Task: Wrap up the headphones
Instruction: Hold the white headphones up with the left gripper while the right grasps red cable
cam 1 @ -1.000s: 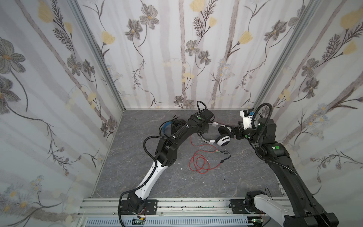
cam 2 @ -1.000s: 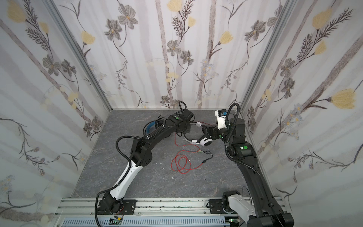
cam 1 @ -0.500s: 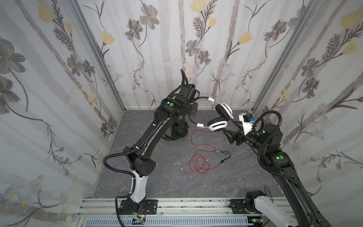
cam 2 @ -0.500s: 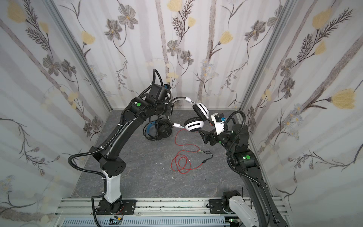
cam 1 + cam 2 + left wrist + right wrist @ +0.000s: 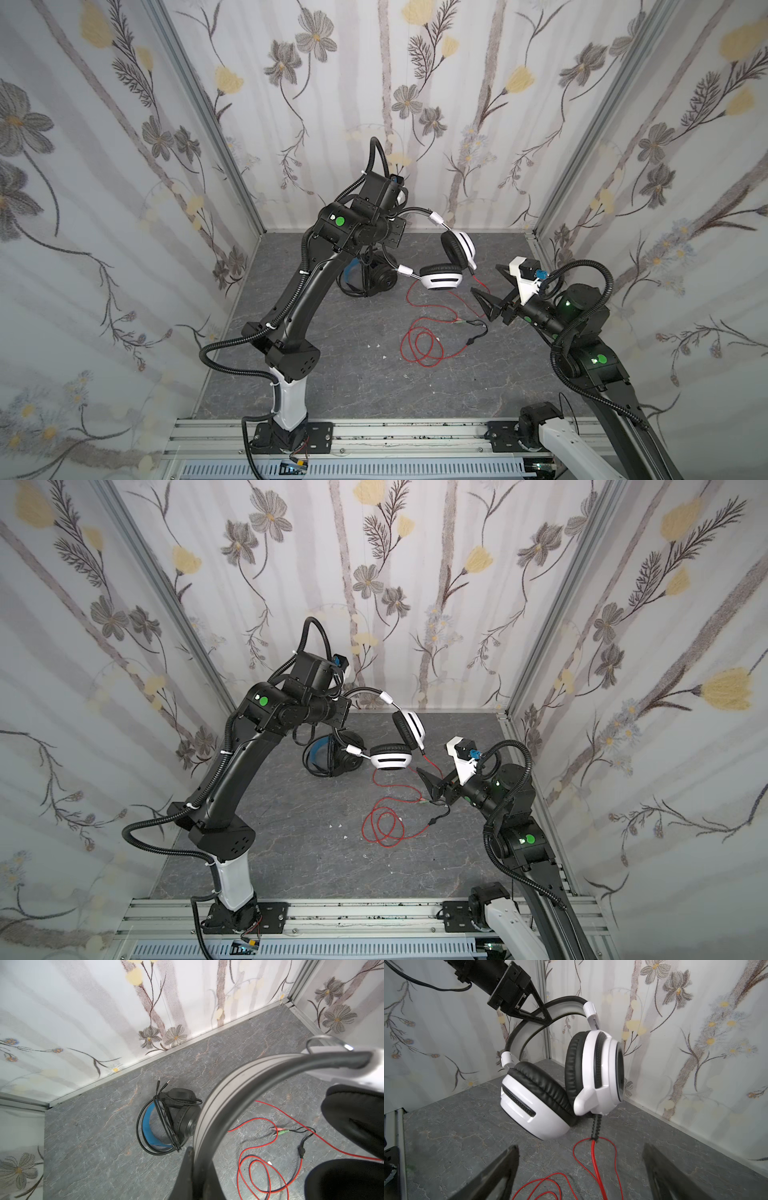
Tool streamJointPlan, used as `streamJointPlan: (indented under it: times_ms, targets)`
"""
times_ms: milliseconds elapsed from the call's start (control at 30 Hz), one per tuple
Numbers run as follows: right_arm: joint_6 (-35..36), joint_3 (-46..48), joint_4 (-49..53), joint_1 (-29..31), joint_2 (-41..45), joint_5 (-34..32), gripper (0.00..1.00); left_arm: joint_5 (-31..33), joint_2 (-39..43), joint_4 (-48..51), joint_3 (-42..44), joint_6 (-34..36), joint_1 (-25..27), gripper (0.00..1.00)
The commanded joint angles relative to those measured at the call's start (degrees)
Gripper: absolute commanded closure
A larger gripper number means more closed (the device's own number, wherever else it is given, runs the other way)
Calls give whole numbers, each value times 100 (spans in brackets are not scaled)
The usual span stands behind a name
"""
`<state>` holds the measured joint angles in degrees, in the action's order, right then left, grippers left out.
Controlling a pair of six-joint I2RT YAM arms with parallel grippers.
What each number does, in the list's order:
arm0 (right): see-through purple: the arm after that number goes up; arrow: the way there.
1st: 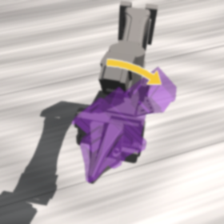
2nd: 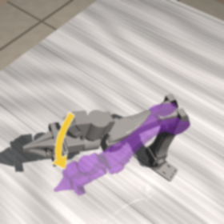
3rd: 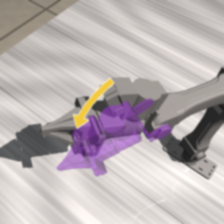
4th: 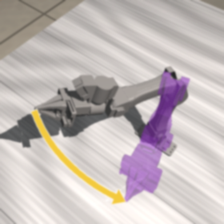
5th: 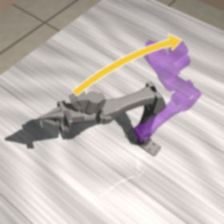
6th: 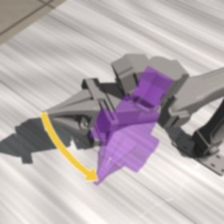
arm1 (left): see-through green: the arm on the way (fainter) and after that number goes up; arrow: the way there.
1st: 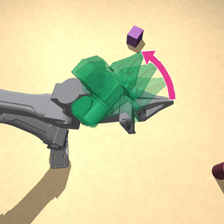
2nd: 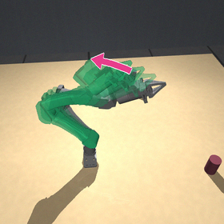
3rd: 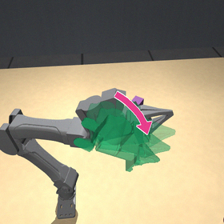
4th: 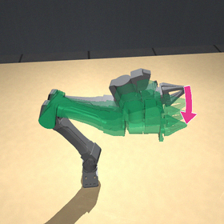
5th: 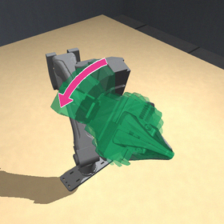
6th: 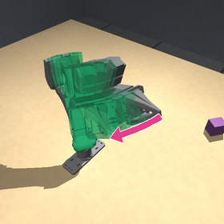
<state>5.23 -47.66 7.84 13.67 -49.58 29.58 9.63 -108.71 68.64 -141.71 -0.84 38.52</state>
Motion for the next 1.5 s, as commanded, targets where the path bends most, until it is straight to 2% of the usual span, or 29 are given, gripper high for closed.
streamJointPlan:
  times_ms: [0, 400, 533, 733, 1000, 1267, 1367, 1400, 1467]
  targets:
    - [78, 65, -215, 19, -21, -21, 8, 59, 169, -131, -58, 23, -26, 100]
    - [-79, 421, -536, 52, -119, 153, 17, -132, 484, -107, -251, -81, -126, 100]
    - [-225, 685, -832, 65, -267, 245, 25, -183, 576, -177, -278, -183, -143, 100]
    - [-379, 785, -1185, 100, -488, 335, 29, -327, 749, -303, -277, -354, -195, 100]
    - [-692, 884, -1827, 191, -800, 583, 30, -409, 1084, -368, -229, -630, -376, 100]
    - [-796, 881, -2295, 385, -1337, 768, 32, -557, 1506, -729, 164, -880, -542, 100]
    - [-907, 944, -2424, 399, -1449, 836, 41, -585, 1586, -763, 234, -954, -613, 100]
    - [-940, 959, -2478, 408, -1450, 891, 46, -578, 1611, -781, 265, -966, -624, 100]
    - [-943, 920, -2436, 417, -1462, 943, 65, -551, 1678, -820, 362, -986, -655, 100]
